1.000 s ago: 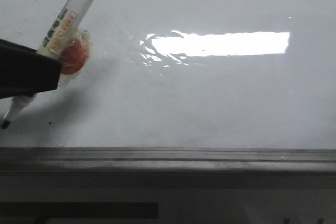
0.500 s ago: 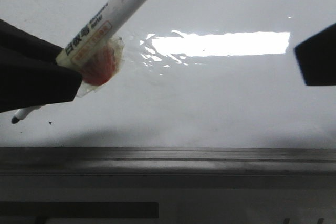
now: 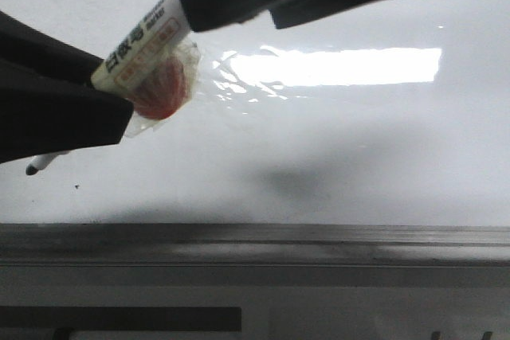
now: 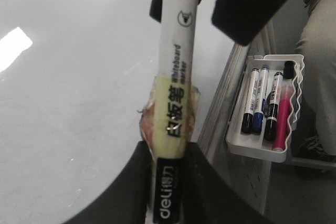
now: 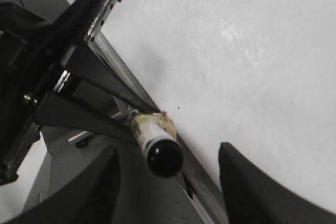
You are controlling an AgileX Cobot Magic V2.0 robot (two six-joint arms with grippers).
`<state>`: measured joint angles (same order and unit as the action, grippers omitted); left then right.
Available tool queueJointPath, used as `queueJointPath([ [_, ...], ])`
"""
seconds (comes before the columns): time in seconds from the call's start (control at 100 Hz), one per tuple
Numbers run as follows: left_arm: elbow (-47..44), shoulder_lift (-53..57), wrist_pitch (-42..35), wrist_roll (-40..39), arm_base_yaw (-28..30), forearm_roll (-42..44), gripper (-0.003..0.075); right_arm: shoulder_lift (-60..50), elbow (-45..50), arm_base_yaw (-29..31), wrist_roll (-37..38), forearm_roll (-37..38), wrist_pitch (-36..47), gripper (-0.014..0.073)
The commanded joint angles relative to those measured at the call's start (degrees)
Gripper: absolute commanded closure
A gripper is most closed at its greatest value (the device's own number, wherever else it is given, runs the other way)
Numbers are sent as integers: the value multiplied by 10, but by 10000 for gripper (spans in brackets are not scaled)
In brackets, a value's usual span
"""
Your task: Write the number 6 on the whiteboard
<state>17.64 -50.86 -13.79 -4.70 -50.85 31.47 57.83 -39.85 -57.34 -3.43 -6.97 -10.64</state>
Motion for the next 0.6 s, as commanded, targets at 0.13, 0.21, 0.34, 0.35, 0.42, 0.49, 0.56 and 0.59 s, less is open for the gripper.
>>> queueJointPath([
  [0.13, 20, 7, -46, -1, -5, -7, 739, 27, -33, -12, -4, -19, 63, 235],
  [0.21, 20, 7, -46, -1, -5, -7, 739, 38, -33, -20, -4, -21, 80, 274],
  [0.34, 20, 7, -46, -1, -5, -7, 739, 50, -33, -27, -4, -32, 103, 430],
  [0.35, 20, 7, -46, -1, -5, -7, 739, 50, -33, -27, -4, -33, 106, 459],
  [0.42, 20, 7, -46, -1, -5, -7, 739, 50, -33, -27, -4, -34, 103, 615],
  [0.49, 20, 7, -46, -1, -5, -7, 739, 50, -33, -27, -3, -42, 102, 657],
  [0.56, 20, 7, -51, -1, -5, -7, 739, 50, -33, -27, -3, -44, 98, 657],
  [0.59, 20, 7, -51, -1, -5, -7, 738, 50, -33, -27, -2, -46, 98, 657],
])
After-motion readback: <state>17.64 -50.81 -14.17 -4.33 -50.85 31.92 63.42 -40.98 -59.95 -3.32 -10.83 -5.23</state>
